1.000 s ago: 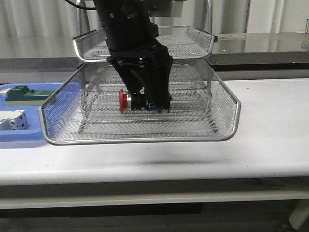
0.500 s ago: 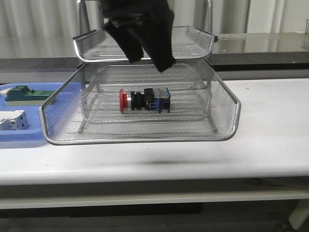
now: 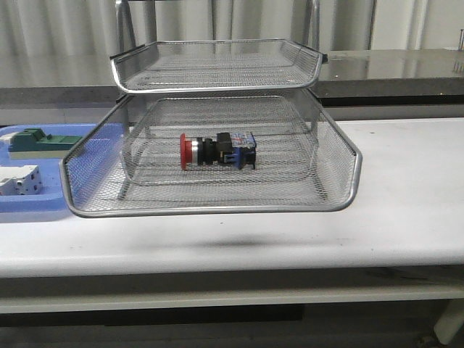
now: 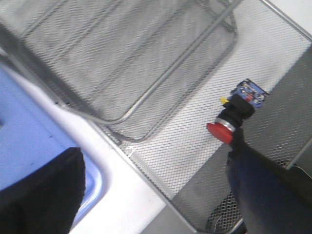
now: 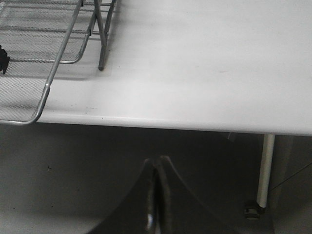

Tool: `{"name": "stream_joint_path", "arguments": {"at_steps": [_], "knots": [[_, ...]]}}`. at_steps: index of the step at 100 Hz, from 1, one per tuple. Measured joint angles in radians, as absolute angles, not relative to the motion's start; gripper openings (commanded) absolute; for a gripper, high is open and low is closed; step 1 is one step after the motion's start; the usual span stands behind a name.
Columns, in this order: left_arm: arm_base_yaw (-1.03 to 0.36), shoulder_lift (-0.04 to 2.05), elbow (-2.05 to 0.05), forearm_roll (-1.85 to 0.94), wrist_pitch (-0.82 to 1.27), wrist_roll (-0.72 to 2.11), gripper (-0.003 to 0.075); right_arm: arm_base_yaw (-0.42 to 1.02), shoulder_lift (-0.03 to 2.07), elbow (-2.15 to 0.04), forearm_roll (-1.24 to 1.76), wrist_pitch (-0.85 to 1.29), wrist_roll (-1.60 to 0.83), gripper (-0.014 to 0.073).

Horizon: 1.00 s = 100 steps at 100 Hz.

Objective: Place button on rack with both arms
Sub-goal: 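Raise the left gripper away from the mesh tray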

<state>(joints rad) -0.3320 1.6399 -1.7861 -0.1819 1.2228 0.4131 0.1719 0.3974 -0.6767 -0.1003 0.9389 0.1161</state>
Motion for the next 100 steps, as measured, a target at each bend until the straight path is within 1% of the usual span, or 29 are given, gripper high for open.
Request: {"name": "stream_joint_path", "arguments": {"at_steps": [18, 36, 74, 100], "knots": [[-0.226, 1.530, -1.714, -0.182, 1.210, 0.401, 0.0571, 0.172, 0.397, -0.677, -0.100, 0.939, 0.116, -0.0068], [-0.157, 1.387, -1.535, -0.182, 1.124, 0.381, 0.0571, 0.172, 0.397, -0.677, -0.100, 0.939, 0.116, -0.0068], [-0.067, 0.979, -1.026, -0.182, 0.760, 0.317, 0.0571, 0.172, 0.397, -0.677, -0.100, 0.939, 0.116, -0.0068], [-0.055, 0.727, -0.725, -0.184, 0.530, 0.303, 0.0571, 0.172, 0.397, -0.677, -0.100, 0.939, 0.116, -0.0068]]}}
